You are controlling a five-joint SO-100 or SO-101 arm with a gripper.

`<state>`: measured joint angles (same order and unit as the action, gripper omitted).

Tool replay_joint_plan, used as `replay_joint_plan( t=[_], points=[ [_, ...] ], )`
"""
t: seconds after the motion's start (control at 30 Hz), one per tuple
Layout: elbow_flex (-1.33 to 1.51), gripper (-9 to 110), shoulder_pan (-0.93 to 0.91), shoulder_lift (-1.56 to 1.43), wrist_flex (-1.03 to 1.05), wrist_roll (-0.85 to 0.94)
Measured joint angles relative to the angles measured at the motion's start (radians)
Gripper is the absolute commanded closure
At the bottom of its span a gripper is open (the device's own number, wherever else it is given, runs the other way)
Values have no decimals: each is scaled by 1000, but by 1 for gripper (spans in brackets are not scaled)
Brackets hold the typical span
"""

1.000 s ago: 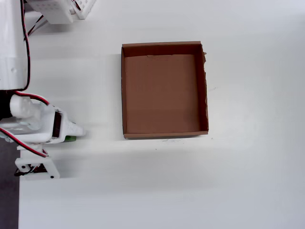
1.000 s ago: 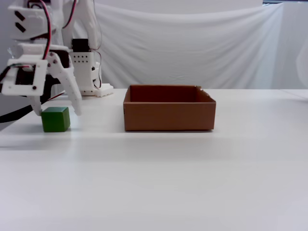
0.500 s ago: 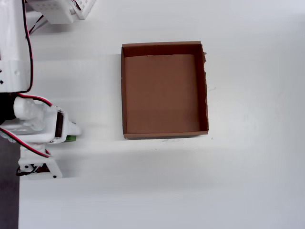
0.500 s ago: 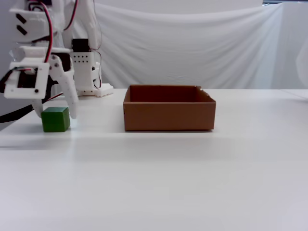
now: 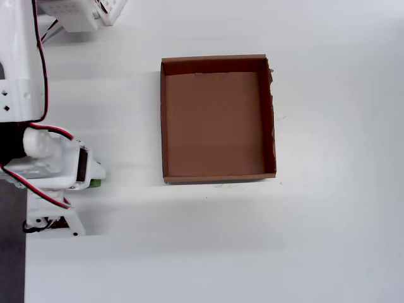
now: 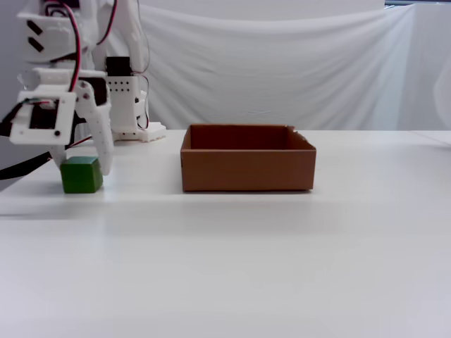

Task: Grasp a green cube and put it in a box.

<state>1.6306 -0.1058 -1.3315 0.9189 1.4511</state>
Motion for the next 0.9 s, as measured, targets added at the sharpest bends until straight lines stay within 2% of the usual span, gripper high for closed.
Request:
replay_joint_plan(
  t=[0.9],
  points=[
    [-9, 86, 2, 23, -20, -8]
  ],
)
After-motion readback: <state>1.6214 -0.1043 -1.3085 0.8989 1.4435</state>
